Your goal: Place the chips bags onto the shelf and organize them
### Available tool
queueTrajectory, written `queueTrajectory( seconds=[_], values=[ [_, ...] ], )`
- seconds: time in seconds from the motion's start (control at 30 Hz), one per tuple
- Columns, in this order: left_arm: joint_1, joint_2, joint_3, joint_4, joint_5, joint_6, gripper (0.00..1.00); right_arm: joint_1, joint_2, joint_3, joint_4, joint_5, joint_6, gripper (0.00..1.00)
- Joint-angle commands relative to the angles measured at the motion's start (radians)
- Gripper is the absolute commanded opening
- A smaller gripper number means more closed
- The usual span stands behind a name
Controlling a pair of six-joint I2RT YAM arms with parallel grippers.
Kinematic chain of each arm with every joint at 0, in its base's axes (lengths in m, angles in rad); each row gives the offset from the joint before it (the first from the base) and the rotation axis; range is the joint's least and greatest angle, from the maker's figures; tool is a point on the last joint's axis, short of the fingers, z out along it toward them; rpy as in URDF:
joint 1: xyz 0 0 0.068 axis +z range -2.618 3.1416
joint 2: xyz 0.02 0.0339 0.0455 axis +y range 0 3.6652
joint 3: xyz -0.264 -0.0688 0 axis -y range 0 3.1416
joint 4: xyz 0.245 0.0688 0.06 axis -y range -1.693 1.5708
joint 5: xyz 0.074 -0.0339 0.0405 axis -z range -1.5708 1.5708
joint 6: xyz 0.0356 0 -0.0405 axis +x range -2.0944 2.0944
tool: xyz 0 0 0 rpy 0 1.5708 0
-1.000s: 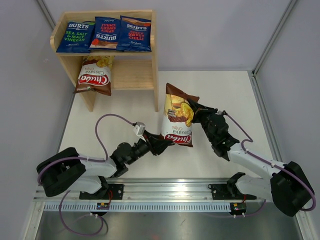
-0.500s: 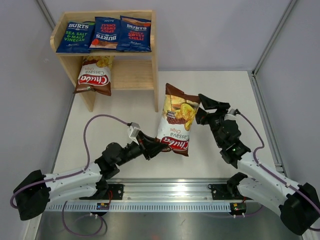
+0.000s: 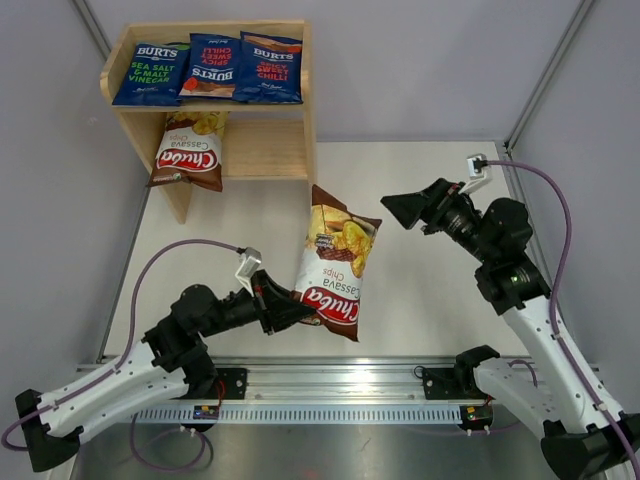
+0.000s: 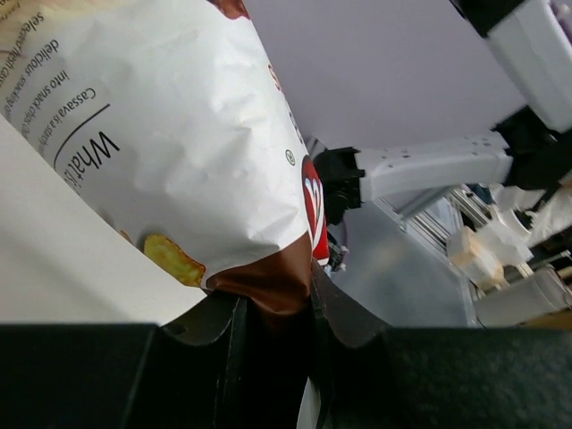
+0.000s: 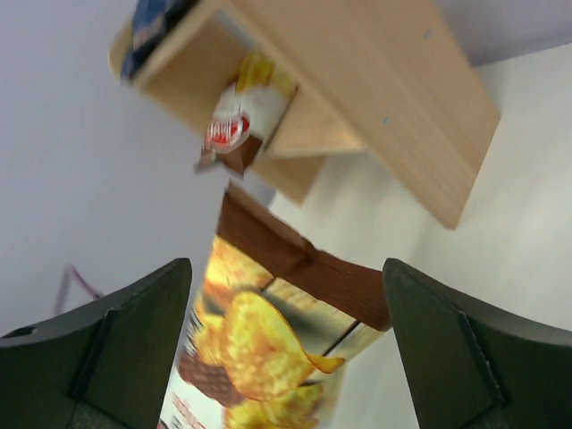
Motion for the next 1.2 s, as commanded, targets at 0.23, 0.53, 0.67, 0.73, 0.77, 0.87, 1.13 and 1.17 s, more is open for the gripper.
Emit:
queueTrajectory(
  seconds=[0.23, 0.53, 0.67, 0.73, 0.77, 0.87, 1.13, 1.17],
  values=[
    [0.002, -0.153, 0.148, -0.093, 0.498, 0.115, 0.0, 0.0, -0.014, 0.206, -0.525, -0.499, -0.538, 0.97],
    [0.002, -0.128, 0.111, 0.132, 0.682, 0.006, 0.0, 0.007, -0.08, 0.14, -0.324, -0.834, -0.297, 0.98],
    [0.002, -0.143, 0.102, 0.165, 0.688, -0.01, 0.0, 0.079, -0.117, 0.066, -0.164, -0.929, -0.116, 1.0],
    [0.002, -0.136, 0.101, 0.181, 0.699, -0.024, 0.0, 0.124, -0.141, 0.059, -0.185, -0.935, -0.123, 1.0],
    [0.002, -0.118, 0.101, 0.182, 0.702, -0.027, 0.0, 0.135, -0.149, 0.054, -0.16, -0.938, -0.103, 0.99],
    [0.002, -0.088, 0.102, 0.194, 0.713, -0.036, 0.0, 0.161, -0.164, 0.028, -0.132, -0.959, -0.039, 1.0],
    [0.002, -0.024, 0.144, 0.098, 0.676, 0.03, 0.01, 0.161, -0.155, 0.029, -0.222, -0.982, -0.051, 0.88],
    [0.003, -0.016, 0.153, 0.071, 0.655, 0.044, 0.01, 0.159, -0.153, 0.036, -0.242, -0.989, -0.048, 0.88]
  ],
)
